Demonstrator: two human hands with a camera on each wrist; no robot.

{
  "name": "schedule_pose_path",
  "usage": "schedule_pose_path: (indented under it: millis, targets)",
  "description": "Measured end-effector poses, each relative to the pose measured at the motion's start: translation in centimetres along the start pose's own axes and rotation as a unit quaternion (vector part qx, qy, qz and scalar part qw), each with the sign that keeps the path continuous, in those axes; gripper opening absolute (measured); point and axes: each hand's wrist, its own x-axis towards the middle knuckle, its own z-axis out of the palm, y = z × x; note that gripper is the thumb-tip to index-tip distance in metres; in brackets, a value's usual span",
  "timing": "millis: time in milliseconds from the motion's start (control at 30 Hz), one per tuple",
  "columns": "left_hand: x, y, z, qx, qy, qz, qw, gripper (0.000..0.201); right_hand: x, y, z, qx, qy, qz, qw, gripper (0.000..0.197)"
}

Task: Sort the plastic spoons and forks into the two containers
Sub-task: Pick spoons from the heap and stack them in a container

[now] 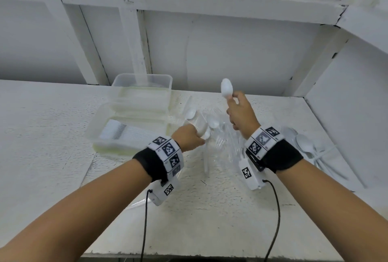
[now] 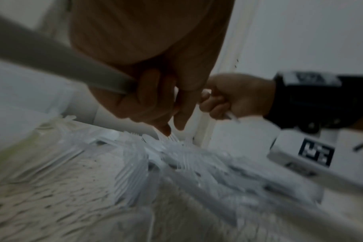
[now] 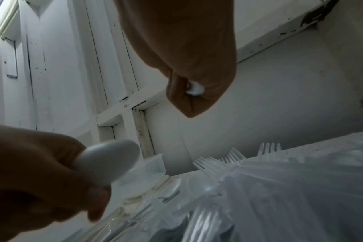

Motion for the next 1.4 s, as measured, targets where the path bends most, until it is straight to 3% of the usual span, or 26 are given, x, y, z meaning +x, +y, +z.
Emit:
schedule_pose_path:
  millis: [100, 233, 467, 600, 733, 833, 900, 967, 1100, 1267, 1400]
  targets:
    - [0.4, 0.8, 1.3, 0.132, -0.045, -0.001, 0.99, 0.03, -0.8, 1.0, -0.4, -0.063, -0.021, 0.0, 0.998, 0.02]
    - [0.4, 1.2, 1.9, 0.194, -0.072, -0.01, 0.978, 0.023, -1.8, 1.7, -0.8, -0.081, -0.039, 0.006, 0.996, 0.018]
    - [-0.9, 0.6, -0.8, 0.011, -0.109, -0.071, 0.991, 0.03, -2.6, 2.8, -1.6, -0.056, -0.103, 0.042, 0.992, 0.021]
    - [-2.3, -0.5, -2.8, -0.085, -0.105, -0.082, 0.987, 0.02, -1.1, 2.2, -1.0, -0.135, -0.113, 0.018, 0.984, 0.026]
    - [-3.7, -2.2, -4.0, -0.119, -0.097, -0.068, 0.986, 0.012, 2.7, 0.3, 1.4, -0.237, -0.139, 0.003, 0.962, 0.02]
    - [-4.4, -3.2, -4.0, -0.139, -0.094, -0.078, 0.983, 0.012, 5.7, -0.6, 4.3, -0.342, -0.148, -0.004, 0.928, 0.032]
    - [-4.7, -3.8, -3.7, -0.147, -0.079, -0.083, 0.983, 0.015, 7.4, -0.4, 6.0, -0.392, -0.159, -0.002, 0.906, 0.028]
    - [-4.8, -4.3, -3.5, -0.163, -0.057, -0.087, 0.981, 0.018, 8.6, 0.1, 7.3, -0.423, -0.18, -0.004, 0.888, 0.019]
    - [-5.3, -5.2, -3.3, -0.198, -0.037, -0.086, 0.976, 0.017, 9.9, 1.3, 8.6, -0.451, -0.206, -0.001, 0.869, 0.027]
    - [-5.4, -6.2, -3.2, -0.206, -0.029, -0.088, 0.974, 0.017, 10.5, 1.7, 9.3, -0.445, -0.2, 0.012, 0.873, 0.024]
    - [-5.0, -6.3, -3.1, -0.202, -0.033, -0.08, 0.976, 0.017, 10.4, 1.7, 8.9, -0.401, -0.168, 0.004, 0.901, 0.024]
